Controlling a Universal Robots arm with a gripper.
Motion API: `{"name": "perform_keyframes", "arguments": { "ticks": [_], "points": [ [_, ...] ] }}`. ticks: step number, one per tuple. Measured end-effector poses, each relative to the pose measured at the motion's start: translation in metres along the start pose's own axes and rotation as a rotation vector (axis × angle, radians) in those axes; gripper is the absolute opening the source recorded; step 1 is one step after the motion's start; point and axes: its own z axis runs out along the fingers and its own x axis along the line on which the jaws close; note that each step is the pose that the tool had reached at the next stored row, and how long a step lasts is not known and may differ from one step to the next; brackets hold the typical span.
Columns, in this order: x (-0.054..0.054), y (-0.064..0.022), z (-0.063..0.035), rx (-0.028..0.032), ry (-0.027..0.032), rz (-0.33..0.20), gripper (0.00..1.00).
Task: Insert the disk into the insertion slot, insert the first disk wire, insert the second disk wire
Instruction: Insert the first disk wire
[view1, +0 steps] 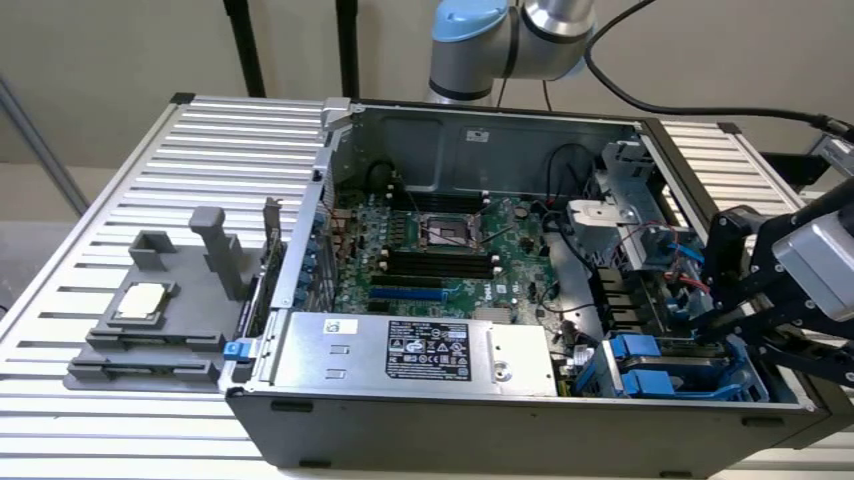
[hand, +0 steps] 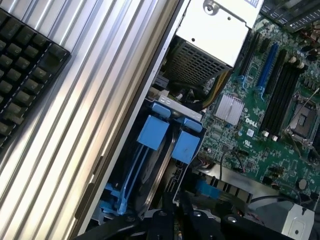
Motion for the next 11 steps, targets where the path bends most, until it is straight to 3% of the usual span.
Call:
{"name": "perform_keyframes", "arguments": {
  "ticks": [4, 8, 11],
  "points": [
    [-0.0062, 0.0043, 0.0014, -0.0104, 0.0257, 0.003, 0.17],
    [-0.0068, 0.0057, 0.0016, -0.0136, 0.0376, 0.012, 0.17],
    [-0.0068, 0.0058, 0.0016, -0.0083, 0.0394, 0.041, 0.17]
  ]
}}
